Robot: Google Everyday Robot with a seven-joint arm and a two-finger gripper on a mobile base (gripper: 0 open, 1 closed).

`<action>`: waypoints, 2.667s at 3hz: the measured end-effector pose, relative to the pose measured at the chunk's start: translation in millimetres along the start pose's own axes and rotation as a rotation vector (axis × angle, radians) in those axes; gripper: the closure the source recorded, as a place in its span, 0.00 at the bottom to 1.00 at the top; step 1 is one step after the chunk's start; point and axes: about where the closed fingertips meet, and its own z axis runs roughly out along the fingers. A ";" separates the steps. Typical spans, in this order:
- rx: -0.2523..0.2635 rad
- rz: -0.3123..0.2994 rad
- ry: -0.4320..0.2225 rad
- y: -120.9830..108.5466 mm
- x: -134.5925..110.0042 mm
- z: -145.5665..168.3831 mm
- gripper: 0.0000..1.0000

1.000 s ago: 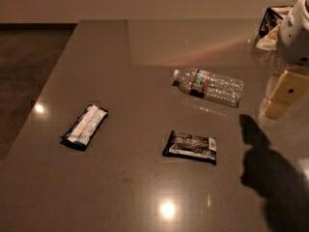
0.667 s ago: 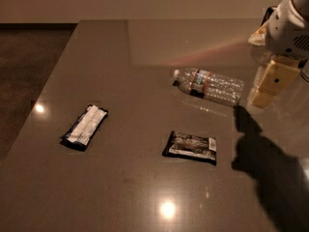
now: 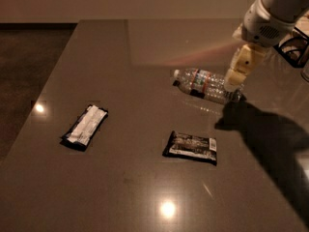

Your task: Move water bottle near rxbar blueberry

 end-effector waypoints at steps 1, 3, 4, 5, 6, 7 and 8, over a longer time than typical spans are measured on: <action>-0.021 0.043 0.003 -22.1 4.8 30.5 0.00; -0.055 0.080 0.027 -23.8 11.9 63.0 0.00; -0.080 0.086 0.064 -16.5 18.6 75.5 0.00; -0.112 0.094 0.098 -11.4 22.6 85.6 0.20; -0.132 0.097 0.110 -8.0 23.1 90.6 0.43; -0.142 0.088 0.114 -3.8 18.2 91.8 0.65; -0.124 0.065 0.119 -1.4 -7.9 83.2 0.89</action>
Offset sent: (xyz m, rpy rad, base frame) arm 0.0492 -0.0110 -0.0613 0.0177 0.0939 -0.0909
